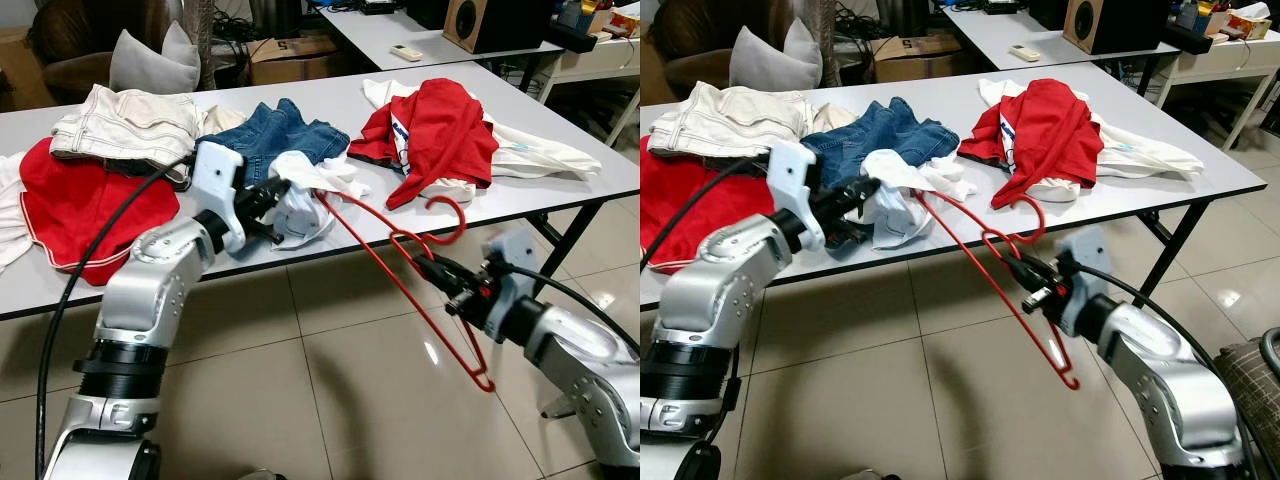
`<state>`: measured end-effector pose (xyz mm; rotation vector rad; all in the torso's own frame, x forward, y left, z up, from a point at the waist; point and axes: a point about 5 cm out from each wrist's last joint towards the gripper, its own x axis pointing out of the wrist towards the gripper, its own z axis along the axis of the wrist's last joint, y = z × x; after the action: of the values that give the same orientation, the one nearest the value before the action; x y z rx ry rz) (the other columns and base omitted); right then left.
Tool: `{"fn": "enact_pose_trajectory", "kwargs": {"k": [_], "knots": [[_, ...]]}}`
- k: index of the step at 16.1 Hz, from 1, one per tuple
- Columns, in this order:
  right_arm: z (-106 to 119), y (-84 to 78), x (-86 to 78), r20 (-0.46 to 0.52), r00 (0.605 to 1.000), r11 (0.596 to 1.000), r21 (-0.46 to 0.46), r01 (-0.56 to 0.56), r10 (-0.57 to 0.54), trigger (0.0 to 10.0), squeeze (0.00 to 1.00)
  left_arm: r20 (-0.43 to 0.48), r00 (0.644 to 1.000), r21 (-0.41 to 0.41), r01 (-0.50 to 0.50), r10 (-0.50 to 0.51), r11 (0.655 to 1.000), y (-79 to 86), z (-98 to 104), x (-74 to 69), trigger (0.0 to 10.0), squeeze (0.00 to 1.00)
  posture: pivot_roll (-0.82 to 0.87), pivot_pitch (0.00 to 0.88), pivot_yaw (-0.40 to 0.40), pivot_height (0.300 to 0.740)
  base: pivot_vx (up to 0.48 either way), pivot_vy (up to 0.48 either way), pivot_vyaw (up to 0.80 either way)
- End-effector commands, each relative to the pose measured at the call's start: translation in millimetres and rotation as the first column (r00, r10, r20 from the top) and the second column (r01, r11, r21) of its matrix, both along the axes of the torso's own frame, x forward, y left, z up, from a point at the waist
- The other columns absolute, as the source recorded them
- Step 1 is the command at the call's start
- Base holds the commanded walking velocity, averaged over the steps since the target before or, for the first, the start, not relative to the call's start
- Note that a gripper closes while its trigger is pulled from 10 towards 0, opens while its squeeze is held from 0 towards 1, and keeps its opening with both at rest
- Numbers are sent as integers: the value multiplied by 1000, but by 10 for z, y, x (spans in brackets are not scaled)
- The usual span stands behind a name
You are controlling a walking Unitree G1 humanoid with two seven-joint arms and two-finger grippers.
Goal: Hang hanger
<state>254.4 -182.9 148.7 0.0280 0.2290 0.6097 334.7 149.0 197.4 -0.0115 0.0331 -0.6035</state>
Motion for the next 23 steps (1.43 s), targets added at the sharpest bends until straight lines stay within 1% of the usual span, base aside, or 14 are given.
{"fn": "enact_pose_trajectory", "kwargs": {"k": [1,6,7,9,11,12,13,14,15,16,17,18,21,23], "knots": [[35,-15,-8,5,1000,1000,3,1,-1,0,0,15,1000,-24,20,-19,1000,-28,95,17,0,0,-192,0,58,740,0,0,0],[-4,146,50,-19,999,999,17,-33,33,0,0,51,985,-125,168,-163,978,-244,325,-84,0,0,-186,0,52,740,0,0,0],[-32,204,122,-40,999,1000,21,-7,8,0,0,80,973,-164,228,-217,960,-309,466,-123,0,0,-182,0,48,740,0,0,0],[-42,214,211,-51,997,997,32,67,-66,0,0,104,966,-180,253,-237,951,-333,572,-143,0,0,-177,0,46,740,0,0,0],[0,92,348,-53,973,971,67,228,-225,0,0,121,976,-192,202,-181,960,-264,653,-97,0,0,-173,0,45,740,0,0,0],[37,22,378,-34,964,962,65,266,-265,0,0,117,982,-184,170,-150,968,-223,645,-71,0,0,-174,0,46,740,0,0,0],[161,-140,440,31,937,935,82,346,-349,0,0,105,990,-161,113,-97,980,-139,616,-32,0,0,-174,0,47,740,0,0,0],[382,-279,481,107,908,906,178,383,-405,0,0,89,995,-145,65,-52,987,-57,583,-7,0,0,-176,0,49,740,0,0,0],[491,-321,480,118,901,890,251,380,-418,0,0,78,996,-131,44,-34,990,-18,554,-1,0,0,-183,0,52,740,0,0,0],[487,-297,461,104,913,898,254,360,-395,0,0,70,997,-112,43,-35,993,-13,522,-5,0,0,-183,0,52,740,0,0,0],[275,-139,345,21,958,946,171,277,-285,0,0,44,998,-80,49,-46,996,-59,407,-25,0,0,-187,0,51,740,0,0,0],[136,-68,285,-39,968,958,139,250,-247,0,0,34,998,-71,55,-53,996,-100,355,-35,0,0,-185,0,51,740,0,0,0],[-92,5,183,-170,960,962,123,244,-222,0,0,23,997,-65,76,-75,995,-192,305,-63,0,0,-187,0,54,740,0,0,0],[-150,12,156,-211,951,954,151,258,-224,0,0,31,996,-82,84,-81,993,-235,327,-63,0,0,-189,0,59,740,0,0,0]]}}
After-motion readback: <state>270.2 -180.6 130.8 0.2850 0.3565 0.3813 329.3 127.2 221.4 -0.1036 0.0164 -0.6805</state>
